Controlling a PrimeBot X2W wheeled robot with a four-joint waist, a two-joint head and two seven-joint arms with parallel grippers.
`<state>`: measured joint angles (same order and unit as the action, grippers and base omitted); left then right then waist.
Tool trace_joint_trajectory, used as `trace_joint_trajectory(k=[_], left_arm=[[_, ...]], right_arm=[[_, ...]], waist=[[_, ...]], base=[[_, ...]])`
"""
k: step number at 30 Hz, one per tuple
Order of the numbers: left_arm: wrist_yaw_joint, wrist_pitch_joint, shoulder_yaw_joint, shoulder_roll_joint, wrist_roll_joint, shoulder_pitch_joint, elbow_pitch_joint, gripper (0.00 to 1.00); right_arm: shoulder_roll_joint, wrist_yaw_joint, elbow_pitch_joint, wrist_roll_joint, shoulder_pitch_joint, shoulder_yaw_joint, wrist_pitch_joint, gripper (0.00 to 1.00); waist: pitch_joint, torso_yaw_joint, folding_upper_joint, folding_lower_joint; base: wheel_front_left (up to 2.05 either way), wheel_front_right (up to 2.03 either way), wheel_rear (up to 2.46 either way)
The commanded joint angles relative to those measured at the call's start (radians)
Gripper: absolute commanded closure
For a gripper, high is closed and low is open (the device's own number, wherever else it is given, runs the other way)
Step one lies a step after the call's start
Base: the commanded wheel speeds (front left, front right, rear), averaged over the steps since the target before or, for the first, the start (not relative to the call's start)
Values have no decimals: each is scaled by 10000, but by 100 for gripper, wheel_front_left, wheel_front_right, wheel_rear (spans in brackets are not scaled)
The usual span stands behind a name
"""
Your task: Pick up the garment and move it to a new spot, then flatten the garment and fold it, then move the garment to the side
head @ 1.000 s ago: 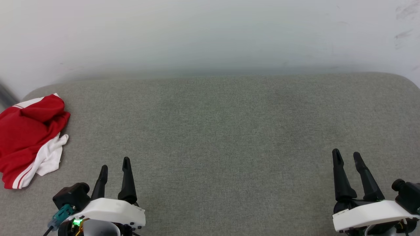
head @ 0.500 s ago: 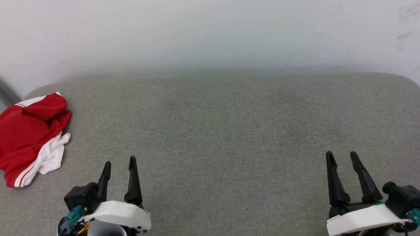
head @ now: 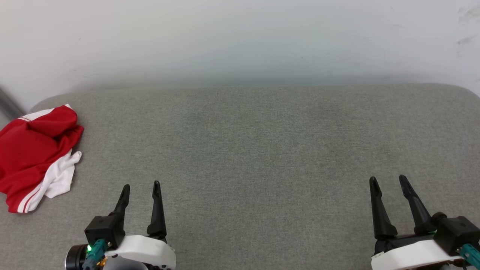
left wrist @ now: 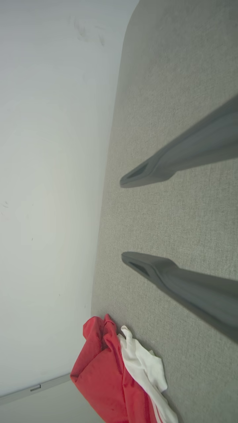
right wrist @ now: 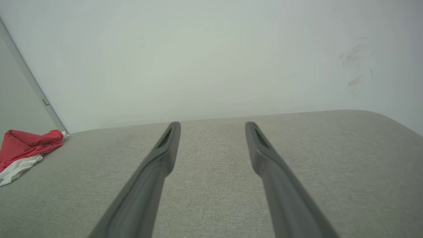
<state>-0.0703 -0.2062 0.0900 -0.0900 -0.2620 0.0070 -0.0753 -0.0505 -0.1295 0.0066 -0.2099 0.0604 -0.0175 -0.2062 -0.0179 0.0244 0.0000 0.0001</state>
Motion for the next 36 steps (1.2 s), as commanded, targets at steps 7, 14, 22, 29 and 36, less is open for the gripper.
trace_joint_trajectory(k=[7, 14, 22, 29, 36], left_arm=[[33, -223, -19, 70, 787, 104, 19, 0], [82, -398, -107, 183, 1410, 229, 12, 0], [279, -594, -299, 316, 1923, 426, -63, 0], [415, -596, -537, 377, 1745, 436, -140, 0], [491, -596, -658, 399, 1649, 452, -203, 0]], right_arm=[[3, -19, -231, 581, 151, 98, -229, 0], [4, -20, -313, 973, 285, 210, -400, 0], [6, -12, -359, 1396, 460, 162, -589, 0], [6, -12, -212, 1052, 469, 145, -596, 0], [7, -12, -33, 680, 499, 161, -594, 0]], waist=[[-18, 12, 0, 0], [-3, 2, 0, 0], [65, 2, 0, -1], [102, 0, 0, -1], [124, -53, 0, -1]], base=[[0, 0, 0], [0, 0, 0], [0, 0, 0], [0, 0, 0], [0, 0, 0]])
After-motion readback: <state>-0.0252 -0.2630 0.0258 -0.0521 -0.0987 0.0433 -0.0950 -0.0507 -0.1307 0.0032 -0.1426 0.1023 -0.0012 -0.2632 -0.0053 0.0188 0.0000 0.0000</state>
